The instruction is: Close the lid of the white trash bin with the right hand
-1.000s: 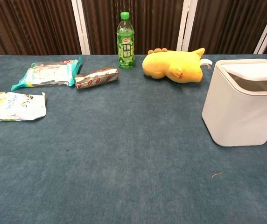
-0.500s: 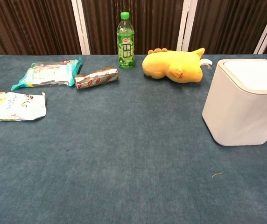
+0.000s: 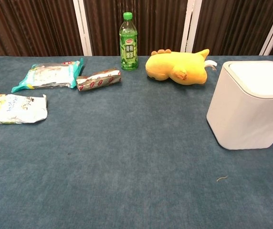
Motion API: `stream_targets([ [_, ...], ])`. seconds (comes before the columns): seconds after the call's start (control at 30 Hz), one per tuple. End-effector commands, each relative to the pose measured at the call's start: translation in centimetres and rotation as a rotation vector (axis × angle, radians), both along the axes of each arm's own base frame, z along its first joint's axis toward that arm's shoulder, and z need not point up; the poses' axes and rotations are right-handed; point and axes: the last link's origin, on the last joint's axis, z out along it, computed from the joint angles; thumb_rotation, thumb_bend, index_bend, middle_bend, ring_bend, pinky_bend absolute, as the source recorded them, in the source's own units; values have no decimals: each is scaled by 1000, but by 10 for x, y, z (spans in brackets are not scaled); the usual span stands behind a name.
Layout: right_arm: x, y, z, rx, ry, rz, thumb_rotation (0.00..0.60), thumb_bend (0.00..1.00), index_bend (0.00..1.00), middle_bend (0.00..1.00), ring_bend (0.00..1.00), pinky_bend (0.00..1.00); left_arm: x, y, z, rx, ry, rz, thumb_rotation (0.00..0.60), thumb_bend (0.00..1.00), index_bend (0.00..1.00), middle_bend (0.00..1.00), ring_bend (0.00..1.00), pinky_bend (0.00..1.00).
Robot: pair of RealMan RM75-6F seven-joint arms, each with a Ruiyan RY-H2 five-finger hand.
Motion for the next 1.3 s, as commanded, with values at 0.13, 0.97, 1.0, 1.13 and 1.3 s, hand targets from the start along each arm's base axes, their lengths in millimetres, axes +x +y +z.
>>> stream_targets([
  [0.13, 15, 0, 13, -109, -116, 75, 600, 1000, 47, 833, 746, 750, 0, 1, 0, -2, 4, 2, 600, 201, 364, 0, 0, 250],
  [0.97, -24, 36, 109, -574, -201, 170, 600, 290, 84, 18, 0, 174, 2, -1, -3, 1, 31, -2, 600, 203, 368, 0, 0, 251],
  [1.0, -29, 37, 108, -588, -195, 164, 600, 281, 68, 7, 0, 169, 3, 0, -4, 1, 34, -4, 600, 203, 369, 0, 0, 251],
  [1.13, -38, 36, 102, -583, -214, 161, 600, 261, 1, 0, 0, 157, 4, 1, -7, -3, 48, -5, 600, 202, 369, 0, 0, 251],
  [1.3, -42, 39, 95, -520, -175, 125, 600, 259, 0, 0, 0, 147, 5, 3, -9, -4, 64, 3, 600, 202, 369, 0, 0, 252],
])
